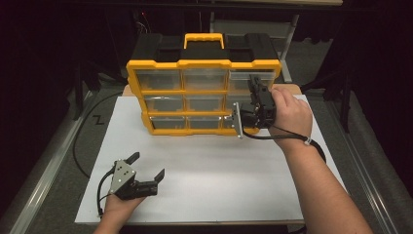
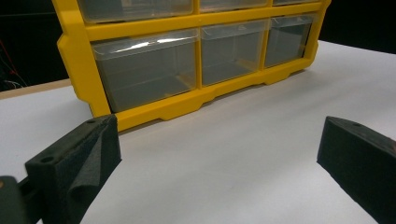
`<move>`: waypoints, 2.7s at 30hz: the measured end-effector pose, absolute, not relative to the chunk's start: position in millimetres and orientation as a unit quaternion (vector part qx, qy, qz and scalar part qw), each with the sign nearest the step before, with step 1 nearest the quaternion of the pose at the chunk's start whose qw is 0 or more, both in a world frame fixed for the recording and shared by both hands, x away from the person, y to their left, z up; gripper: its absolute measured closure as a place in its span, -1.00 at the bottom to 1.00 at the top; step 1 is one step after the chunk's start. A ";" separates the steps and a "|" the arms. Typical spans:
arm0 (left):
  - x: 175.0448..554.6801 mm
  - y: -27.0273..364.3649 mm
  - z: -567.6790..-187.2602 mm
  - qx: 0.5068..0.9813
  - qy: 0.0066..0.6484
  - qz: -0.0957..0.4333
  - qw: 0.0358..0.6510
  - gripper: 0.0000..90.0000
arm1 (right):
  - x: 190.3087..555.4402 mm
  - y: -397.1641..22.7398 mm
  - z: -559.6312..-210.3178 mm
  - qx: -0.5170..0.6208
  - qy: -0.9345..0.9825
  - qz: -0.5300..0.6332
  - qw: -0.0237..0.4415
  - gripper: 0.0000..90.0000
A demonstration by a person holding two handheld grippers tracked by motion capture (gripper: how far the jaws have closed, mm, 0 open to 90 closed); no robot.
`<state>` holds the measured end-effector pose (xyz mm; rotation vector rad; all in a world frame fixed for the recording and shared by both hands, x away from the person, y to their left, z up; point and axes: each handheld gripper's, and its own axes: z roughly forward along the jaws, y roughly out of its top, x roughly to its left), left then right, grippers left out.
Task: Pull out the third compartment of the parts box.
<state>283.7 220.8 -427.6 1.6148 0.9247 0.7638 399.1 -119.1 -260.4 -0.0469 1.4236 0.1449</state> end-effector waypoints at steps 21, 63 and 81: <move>283.4 221.0 -427.4 0.676 0.389 0.322 0.536 -0.99 | 402.9 -123.0 -251.3 -0.015 0.682 0.049 0.730 0.76; 283.9 219.6 -427.6 0.681 0.385 0.322 0.533 -0.99 | 337.0 -132.3 -266.9 -0.047 0.648 0.078 0.756 0.77; 283.7 220.2 -427.6 0.680 0.386 0.323 0.533 -0.99 | 339.7 -133.2 -268.4 -0.041 0.646 0.079 0.758 0.77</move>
